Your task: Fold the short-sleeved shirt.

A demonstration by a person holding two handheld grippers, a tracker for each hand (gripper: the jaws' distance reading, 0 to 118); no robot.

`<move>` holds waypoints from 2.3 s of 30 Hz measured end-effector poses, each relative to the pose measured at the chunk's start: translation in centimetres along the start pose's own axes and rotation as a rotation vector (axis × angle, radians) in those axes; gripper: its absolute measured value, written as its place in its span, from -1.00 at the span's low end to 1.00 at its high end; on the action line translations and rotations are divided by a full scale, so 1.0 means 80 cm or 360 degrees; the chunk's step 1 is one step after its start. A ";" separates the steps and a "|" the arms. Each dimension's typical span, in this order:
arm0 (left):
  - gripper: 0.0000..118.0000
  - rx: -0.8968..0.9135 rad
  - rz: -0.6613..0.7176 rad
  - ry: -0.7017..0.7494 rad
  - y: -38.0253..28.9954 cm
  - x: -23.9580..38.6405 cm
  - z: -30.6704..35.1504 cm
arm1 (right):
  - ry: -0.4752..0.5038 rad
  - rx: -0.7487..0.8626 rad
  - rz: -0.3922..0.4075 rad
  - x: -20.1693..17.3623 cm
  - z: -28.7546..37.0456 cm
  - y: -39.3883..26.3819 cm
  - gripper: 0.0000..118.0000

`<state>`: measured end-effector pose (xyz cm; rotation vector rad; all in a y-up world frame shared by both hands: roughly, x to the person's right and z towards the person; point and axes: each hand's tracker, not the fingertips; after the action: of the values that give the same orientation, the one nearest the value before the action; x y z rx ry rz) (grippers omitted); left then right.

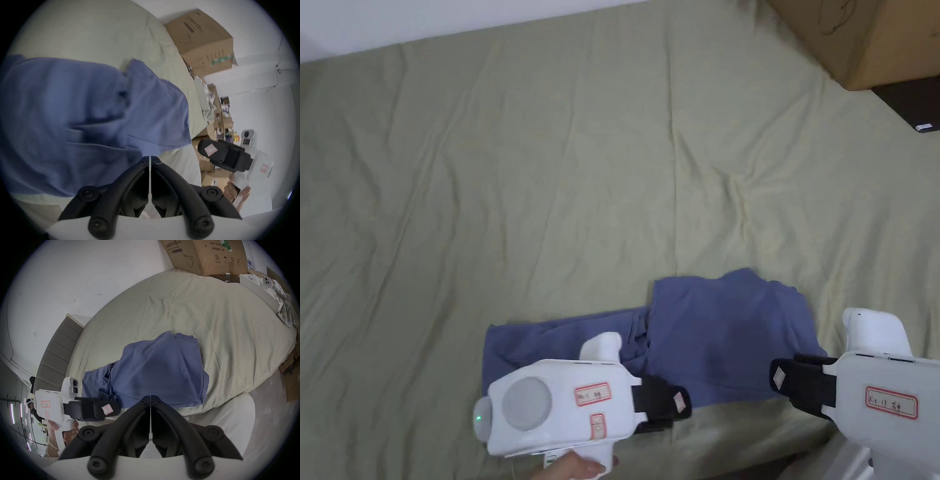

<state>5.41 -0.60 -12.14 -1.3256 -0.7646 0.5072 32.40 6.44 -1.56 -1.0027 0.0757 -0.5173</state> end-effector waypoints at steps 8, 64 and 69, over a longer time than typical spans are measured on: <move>-0.97 0.0201 -0.0029 0.0004 0.003 -0.001 0.062 | 0.0002 0.0009 0.0010 -0.005 0.003 0.006 -0.98; -0.86 0.0888 0.0671 0.0096 -0.031 -0.274 0.355 | -0.0012 -0.0231 0.0367 -0.127 -0.064 0.027 -0.98; -0.86 0.0955 0.0643 0.0109 -0.027 -0.231 0.374 | 0.0013 -0.0222 0.0336 -0.117 -0.064 0.023 -0.98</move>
<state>-29.30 5.60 -12.00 -0.9194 -0.2432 0.9258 23.38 7.40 -7.45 -1.1140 0.2249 -0.3258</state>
